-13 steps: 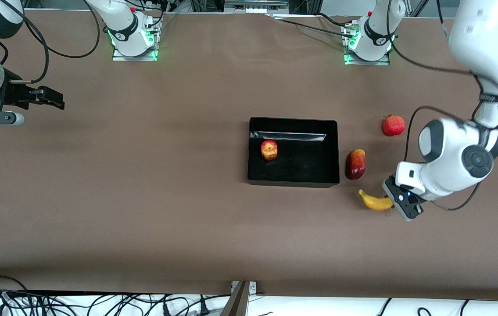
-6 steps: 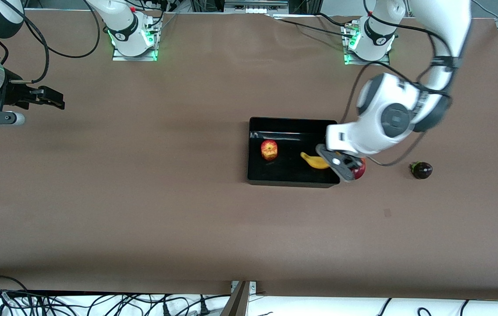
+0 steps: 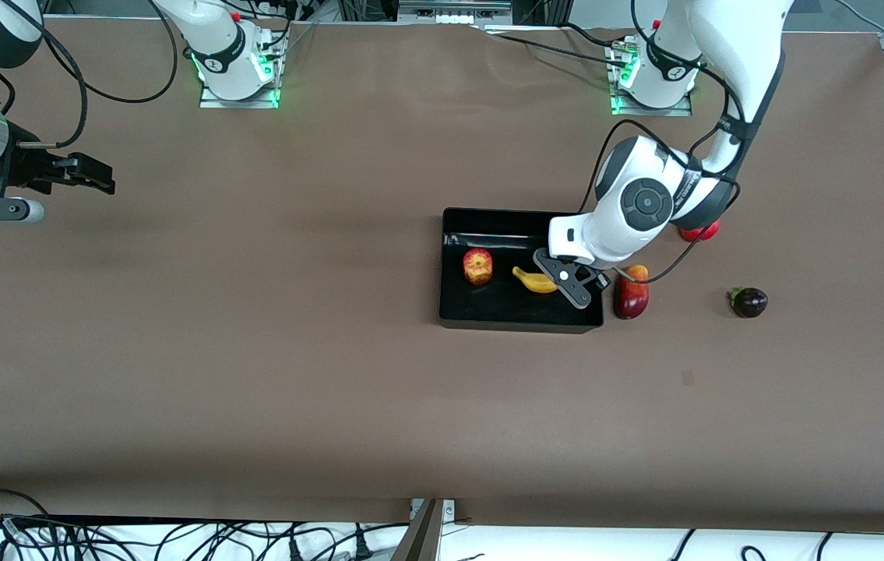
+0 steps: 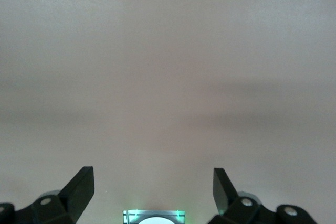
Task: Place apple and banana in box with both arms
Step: 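Lift the banana with the left gripper and carry it over the box, then open the left gripper to release the banana into the box, then raise the left gripper up and away from the box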
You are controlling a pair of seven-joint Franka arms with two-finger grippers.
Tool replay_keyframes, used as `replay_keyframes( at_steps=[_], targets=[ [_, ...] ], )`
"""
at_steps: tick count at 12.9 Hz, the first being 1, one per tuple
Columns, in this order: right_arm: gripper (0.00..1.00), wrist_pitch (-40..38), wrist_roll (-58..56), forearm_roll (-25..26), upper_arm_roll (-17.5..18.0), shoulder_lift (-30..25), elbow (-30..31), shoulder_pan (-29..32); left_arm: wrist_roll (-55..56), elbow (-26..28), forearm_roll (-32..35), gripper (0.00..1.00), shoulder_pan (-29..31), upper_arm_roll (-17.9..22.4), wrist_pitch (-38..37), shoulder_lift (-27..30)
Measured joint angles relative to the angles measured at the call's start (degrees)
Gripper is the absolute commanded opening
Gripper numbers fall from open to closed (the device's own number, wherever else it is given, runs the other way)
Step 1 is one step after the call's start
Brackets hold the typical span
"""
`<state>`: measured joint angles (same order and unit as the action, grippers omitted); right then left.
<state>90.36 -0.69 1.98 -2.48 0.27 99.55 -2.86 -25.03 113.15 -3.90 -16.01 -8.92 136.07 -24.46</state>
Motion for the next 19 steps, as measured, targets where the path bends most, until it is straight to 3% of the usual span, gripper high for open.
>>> replay_keyframes(
  at_steps=[6,7,8,14,19],
  targets=[
    [1.00,0.00,0.00,0.00,0.00,0.00,0.00,0.00,0.00,-0.02,0.07,0.00,-1.03,-0.06,4.06,-4.12],
    [1.00,0.00,0.00,0.00,0.00,0.00,0.00,0.00,0.02,-0.02,0.07,0.27,-1.43,-0.07,4.37,-4.60],
    [1.00,0.00,0.00,0.00,0.00,0.00,0.00,0.00,0.02,-0.03,0.07,0.99,-1.67,-0.07,4.52,-4.99],
    [1.00,0.03,0.00,0.00,0.00,0.00,-0.02,-0.01,-0.10,-1.23,0.13,1.00,-0.39,0.62,3.64,-2.67],
    [1.00,0.06,0.00,0.00,0.01,0.00,-0.06,-0.03,0.64,-3.86,0.20,1.00,9.67,0.87,-16.97,15.44]
  ],
)
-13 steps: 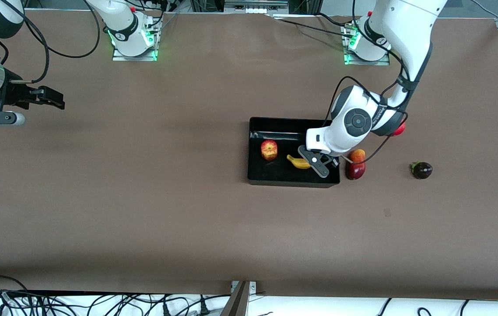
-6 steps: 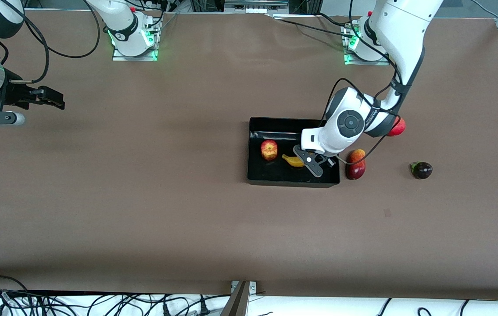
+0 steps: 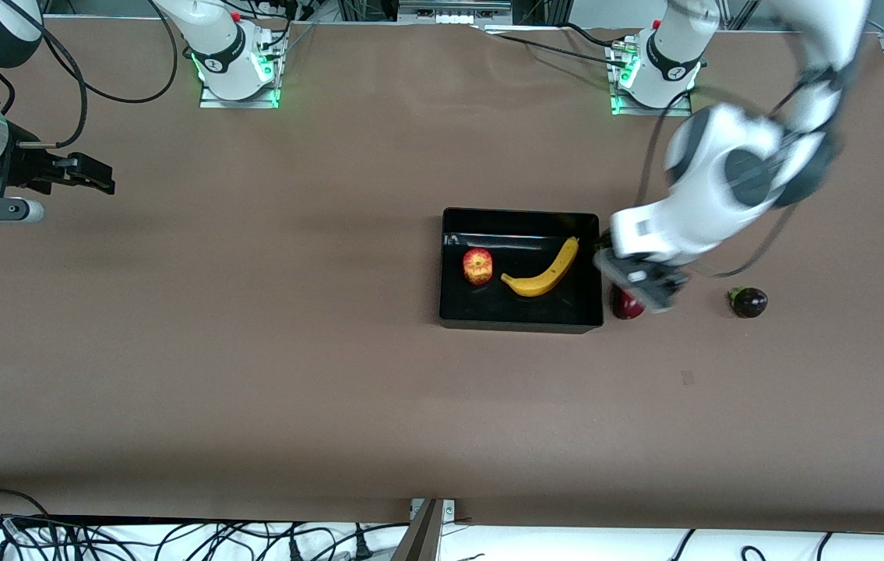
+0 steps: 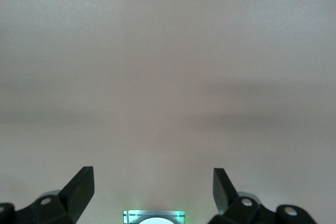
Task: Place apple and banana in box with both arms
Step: 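Raise the left gripper up and away from the box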
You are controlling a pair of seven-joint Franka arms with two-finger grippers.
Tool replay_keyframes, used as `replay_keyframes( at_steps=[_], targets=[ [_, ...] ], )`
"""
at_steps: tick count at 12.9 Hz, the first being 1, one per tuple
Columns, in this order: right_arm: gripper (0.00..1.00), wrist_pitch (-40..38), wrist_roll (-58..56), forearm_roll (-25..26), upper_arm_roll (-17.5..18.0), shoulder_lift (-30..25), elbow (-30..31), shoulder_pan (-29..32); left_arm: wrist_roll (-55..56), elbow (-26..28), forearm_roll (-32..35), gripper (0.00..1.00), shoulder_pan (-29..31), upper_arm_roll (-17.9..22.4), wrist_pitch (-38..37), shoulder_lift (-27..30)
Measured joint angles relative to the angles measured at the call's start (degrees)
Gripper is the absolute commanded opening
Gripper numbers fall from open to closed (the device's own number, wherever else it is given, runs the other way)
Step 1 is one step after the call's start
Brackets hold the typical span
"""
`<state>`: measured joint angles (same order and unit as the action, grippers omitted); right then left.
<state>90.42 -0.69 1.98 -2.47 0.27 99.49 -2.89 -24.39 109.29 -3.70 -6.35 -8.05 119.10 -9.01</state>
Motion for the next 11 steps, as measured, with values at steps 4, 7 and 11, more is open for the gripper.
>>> replay_keyframes(
  at_steps=[4,7,11],
  targets=[
    [1.00,0.01,0.00,0.00,0.00,0.00,-0.02,-0.02,14.81,-2.29,0.01,1.00,7.41,0.42,-17.48,12.44],
    [1.00,0.01,0.00,0.00,-0.01,0.00,-0.02,-0.02,23.10,-2.34,1.63,1.00,7.92,0.35,-20.90,16.13],
    [1.00,-0.09,0.04,0.00,-0.01,0.00,-0.02,-0.02,25.77,-2.34,1.93,1.00,8.30,0.68,-20.90,16.17]
  ],
)
